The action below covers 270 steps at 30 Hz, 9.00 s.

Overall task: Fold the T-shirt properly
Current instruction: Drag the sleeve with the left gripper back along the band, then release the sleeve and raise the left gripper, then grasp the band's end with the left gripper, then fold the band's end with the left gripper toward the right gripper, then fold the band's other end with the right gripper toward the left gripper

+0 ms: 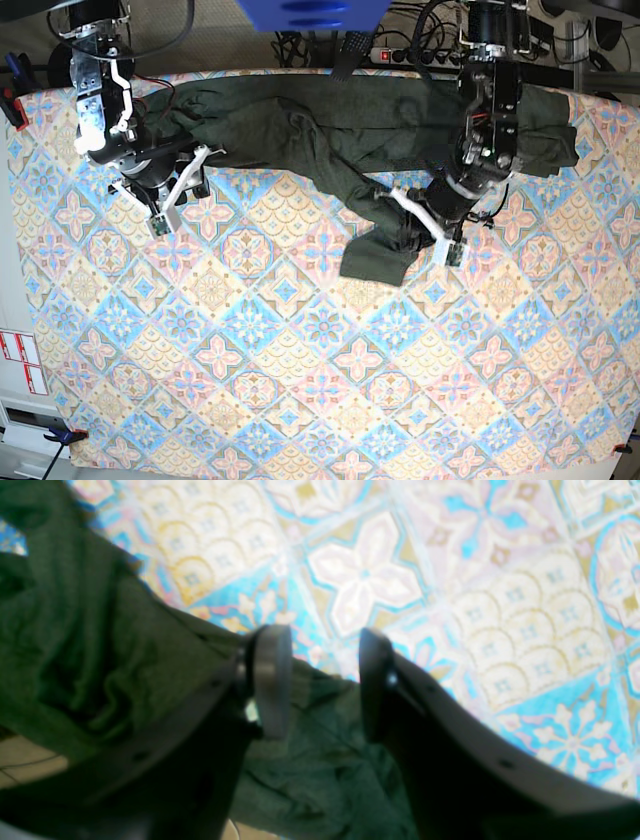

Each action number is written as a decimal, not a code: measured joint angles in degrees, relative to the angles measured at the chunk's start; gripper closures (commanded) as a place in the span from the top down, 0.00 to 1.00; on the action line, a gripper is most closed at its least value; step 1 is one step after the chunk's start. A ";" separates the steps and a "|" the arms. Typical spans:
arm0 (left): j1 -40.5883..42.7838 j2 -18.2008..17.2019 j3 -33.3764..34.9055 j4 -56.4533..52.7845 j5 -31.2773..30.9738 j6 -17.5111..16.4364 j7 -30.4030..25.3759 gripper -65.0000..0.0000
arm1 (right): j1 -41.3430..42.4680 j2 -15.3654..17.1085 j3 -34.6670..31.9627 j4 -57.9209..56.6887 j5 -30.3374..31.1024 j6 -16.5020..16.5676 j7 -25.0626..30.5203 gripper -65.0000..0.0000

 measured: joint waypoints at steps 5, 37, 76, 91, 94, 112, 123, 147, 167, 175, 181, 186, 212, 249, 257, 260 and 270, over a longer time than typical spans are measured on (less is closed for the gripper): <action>7.76 -1.07 -1.73 8.96 -0.15 -0.13 0.44 0.00 | 0.07 0.00 0.09 0.00 0.09 0.07 0.04 0.35; 30.64 5.05 -30.80 16.92 -13.03 0.22 -0.09 0.00 | 0.39 0.00 -0.24 -0.17 -0.11 0.04 0.02 0.35; 26.32 8.17 -51.21 15.54 -15.72 -0.15 8.35 0.46 | 0.39 0.02 -0.24 -0.17 -0.15 0.04 0.04 0.35; 15.21 -15.32 -39.67 -2.75 -8.52 -0.24 24.68 0.46 | 0.17 0.04 -0.28 -0.22 0.07 0.02 0.02 0.35; 15.28 -16.35 -35.36 -4.81 -8.83 -0.39 22.80 0.46 | 0.22 0.00 -0.28 -0.28 0.09 0.04 0.07 0.35; 12.81 -19.63 -26.01 -11.45 -8.17 -0.22 18.10 0.94 | 0.09 0.02 -0.31 -0.33 0.07 0.04 0.02 0.35; 8.70 -19.98 -19.69 -19.32 -8.09 0.02 17.22 0.94 | 0.24 0.02 -0.31 -0.33 0.07 0.04 0.02 0.35; 8.59 -17.05 -9.94 -16.15 -7.93 -2.99 16.00 0.12 | 0.39 0.00 -0.28 -0.33 0.07 0.07 0.02 0.35; 7.82 -13.92 -32.57 -12.68 -12.41 -4.46 16.96 0.00 | 0.44 0.11 0.02 -0.35 -0.11 -0.15 -0.09 0.35; 8.81 -12.70 -32.17 -9.33 -12.28 -4.26 17.22 0.00 | 0.37 0.00 -0.02 -0.35 -0.13 0.02 0.00 0.35; 12.39 -4.66 -25.66 5.01 -12.70 -4.81 20.85 0.00 | -0.02 1.09 -0.02 -0.33 0.02 0.07 0.13 0.35; 11.91 1.38 -24.63 11.21 -12.00 -4.13 26.01 0.00 | 0.04 2.80 1.33 -0.33 0.39 0.17 0.09 0.35; 10.80 7.19 -3.23 10.08 -11.37 -4.02 28.24 0.05 | -0.11 5.42 12.24 -0.31 0.33 0.09 -0.15 0.35; 7.15 -10.27 -5.90 -5.79 -12.02 -2.10 24.63 0.57 | -4.70 6.38 11.80 -11.39 0.44 0.07 -0.17 0.45; 7.02 -10.91 -0.46 -7.48 -8.26 -2.14 20.72 0.57 | -4.59 6.27 7.69 -13.84 5.07 0.11 -2.97 0.46; 7.02 -10.93 -0.24 -7.48 -8.02 -2.14 20.13 0.57 | -4.22 6.29 7.69 -17.86 8.44 0.09 -2.82 0.46; 7.02 -10.91 -0.20 -7.48 -7.93 -2.14 20.04 0.57 | -4.04 6.56 7.85 -21.88 10.36 0.11 -2.75 0.46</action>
